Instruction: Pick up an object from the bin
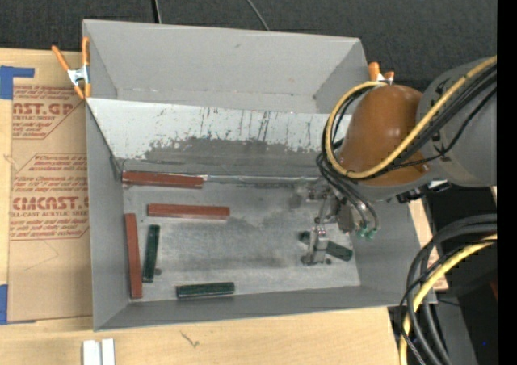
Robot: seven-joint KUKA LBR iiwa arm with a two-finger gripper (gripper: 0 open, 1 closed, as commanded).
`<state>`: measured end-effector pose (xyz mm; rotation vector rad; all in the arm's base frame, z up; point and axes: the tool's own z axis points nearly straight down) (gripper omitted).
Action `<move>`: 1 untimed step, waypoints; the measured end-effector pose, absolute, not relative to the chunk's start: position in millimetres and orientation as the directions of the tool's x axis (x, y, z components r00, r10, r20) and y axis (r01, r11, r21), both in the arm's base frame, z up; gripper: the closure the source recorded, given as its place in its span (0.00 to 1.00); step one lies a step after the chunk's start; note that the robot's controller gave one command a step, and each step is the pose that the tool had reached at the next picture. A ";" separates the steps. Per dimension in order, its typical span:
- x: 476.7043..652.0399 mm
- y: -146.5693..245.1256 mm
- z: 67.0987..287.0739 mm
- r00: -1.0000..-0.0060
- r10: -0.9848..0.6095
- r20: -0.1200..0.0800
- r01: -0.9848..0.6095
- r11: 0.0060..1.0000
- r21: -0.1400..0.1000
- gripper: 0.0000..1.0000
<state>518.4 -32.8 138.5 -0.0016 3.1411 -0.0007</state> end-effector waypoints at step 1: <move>514.0 -53.5 117.8 -0.996 -0.089 -0.007 -0.089 0.996 0.001 0.00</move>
Offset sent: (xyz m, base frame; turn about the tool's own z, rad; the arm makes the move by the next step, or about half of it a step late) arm 0.0065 -0.0629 -0.0685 -0.1034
